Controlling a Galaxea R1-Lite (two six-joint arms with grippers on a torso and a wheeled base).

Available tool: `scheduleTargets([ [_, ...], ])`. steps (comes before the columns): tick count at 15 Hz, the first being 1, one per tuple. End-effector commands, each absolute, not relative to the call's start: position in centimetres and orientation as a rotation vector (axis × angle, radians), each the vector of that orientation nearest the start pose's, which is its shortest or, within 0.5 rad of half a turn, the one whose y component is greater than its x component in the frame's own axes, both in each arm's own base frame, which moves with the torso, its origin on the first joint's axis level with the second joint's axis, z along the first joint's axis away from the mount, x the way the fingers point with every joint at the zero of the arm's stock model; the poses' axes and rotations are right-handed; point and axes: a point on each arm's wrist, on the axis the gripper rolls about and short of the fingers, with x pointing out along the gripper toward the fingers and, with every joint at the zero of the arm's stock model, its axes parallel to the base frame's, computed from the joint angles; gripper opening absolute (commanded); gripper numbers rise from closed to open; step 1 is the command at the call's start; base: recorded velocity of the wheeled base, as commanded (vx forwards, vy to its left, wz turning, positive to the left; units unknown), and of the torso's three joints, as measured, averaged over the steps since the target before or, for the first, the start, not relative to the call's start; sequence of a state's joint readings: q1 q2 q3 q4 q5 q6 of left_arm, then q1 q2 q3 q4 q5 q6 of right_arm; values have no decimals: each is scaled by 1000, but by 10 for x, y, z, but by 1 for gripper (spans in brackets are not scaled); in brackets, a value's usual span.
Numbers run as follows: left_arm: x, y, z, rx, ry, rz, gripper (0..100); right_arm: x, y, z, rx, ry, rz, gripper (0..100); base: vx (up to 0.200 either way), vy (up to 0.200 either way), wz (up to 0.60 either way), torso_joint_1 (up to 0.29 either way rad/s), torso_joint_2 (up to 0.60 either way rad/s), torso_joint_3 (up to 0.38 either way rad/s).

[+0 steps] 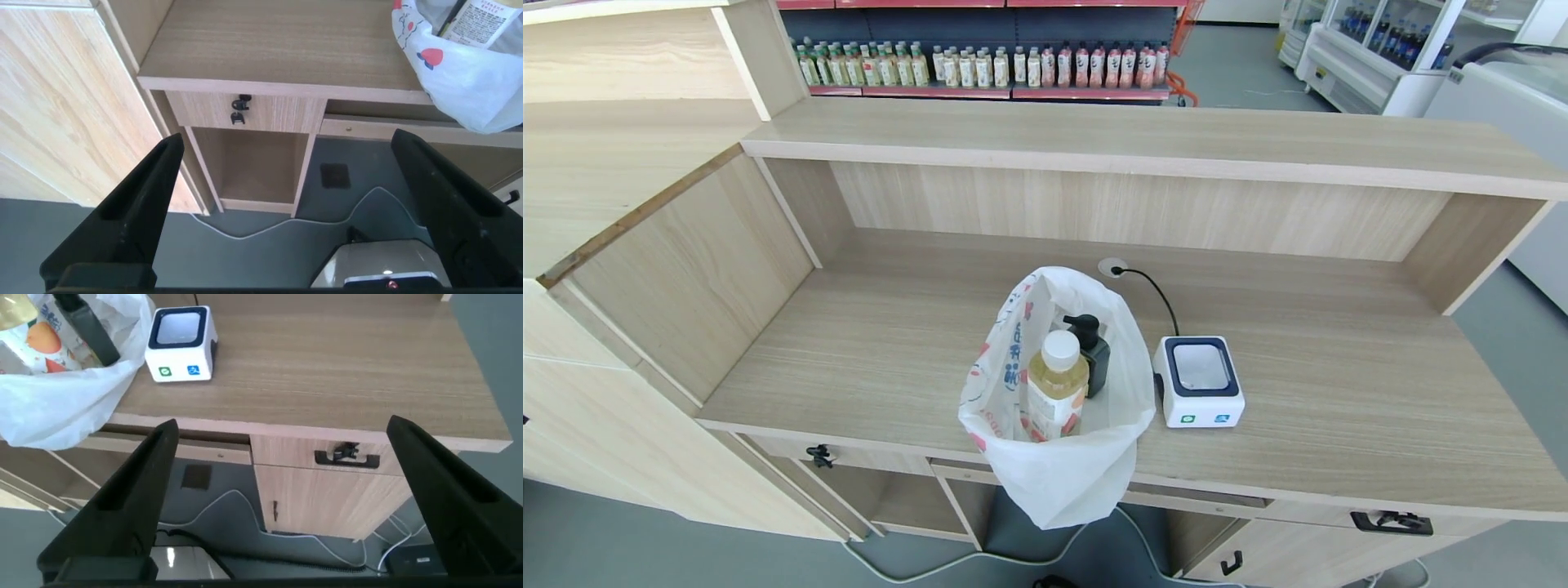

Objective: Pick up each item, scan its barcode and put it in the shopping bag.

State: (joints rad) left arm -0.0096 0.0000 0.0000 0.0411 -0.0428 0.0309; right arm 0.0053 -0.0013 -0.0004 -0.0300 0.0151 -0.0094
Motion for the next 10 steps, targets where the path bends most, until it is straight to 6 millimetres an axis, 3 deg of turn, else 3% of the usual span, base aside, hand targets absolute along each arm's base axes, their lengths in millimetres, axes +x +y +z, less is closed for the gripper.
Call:
scheduleTargets([
  [1,-23,-1,71,30,42,-53,100,-23,0,79,-9,-31,23,100,0,0,0,0,0,0],
  [10,-23,-1,71,30,42,-53,100,-23,0,78,-8,-29,20,100,0,0,0,0,0,0],
])
